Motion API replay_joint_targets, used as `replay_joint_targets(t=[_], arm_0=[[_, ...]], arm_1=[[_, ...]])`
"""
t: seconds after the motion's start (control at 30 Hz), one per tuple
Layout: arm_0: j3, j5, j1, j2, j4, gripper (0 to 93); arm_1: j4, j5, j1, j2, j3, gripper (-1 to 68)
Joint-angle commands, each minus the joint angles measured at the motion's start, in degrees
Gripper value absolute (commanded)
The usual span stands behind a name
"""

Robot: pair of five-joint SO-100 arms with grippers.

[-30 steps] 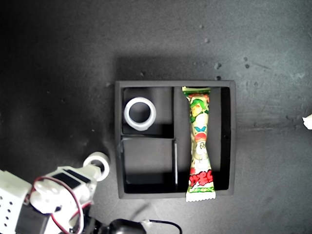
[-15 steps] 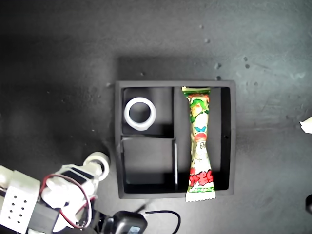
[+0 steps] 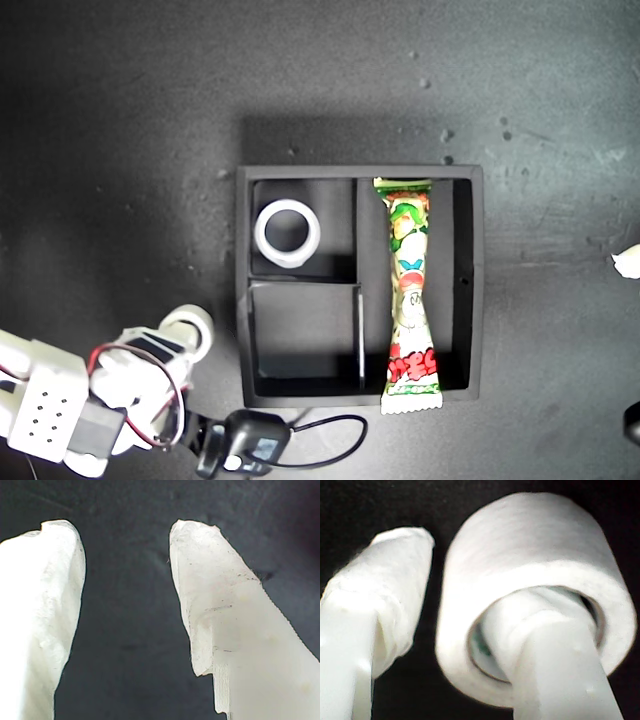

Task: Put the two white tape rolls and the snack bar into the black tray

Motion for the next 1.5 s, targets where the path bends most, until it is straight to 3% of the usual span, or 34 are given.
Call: replay_joint_targets(t=[0.0, 0.17, 0.33, 0.5, 0.67, 1.1, 1.47], arm_0=[[3.6, -1.7, -1.8, 4.8, -1.8, 0.2], [1.1, 2.4, -3.7, 13.2, 6.0, 0.1], [-14.8, 13.9, -7.5, 13.2, 14.7, 0.1], [-47.3, 23.0, -9.8, -4.6, 27.1, 0.1], [-102.7, 25.3, -10.4, -38.4, 48.7, 0.1], [-96.6, 20.6, -10.2, -41.6, 48.5, 0.2], [-88.4, 19.6, -8.6, -35.7, 48.5, 12.9]], arm_1=[[0.0, 1.3, 1.3, 3.1, -1.1, 9.2], [2.4, 4.4, 3.5, 9.8, -1.1, 6.7], [3.2, 6.7, 4.1, 18.2, 3.1, 5.0], [-0.4, 8.3, 3.9, 22.2, 11.7, 4.7], [-4.0, 9.1, 2.3, 22.3, 16.2, 4.5], [-7.4, 9.5, 0.8, 22.4, 20.5, 3.6], [-7.8, 9.5, 0.8, 22.4, 20.9, 3.4]])
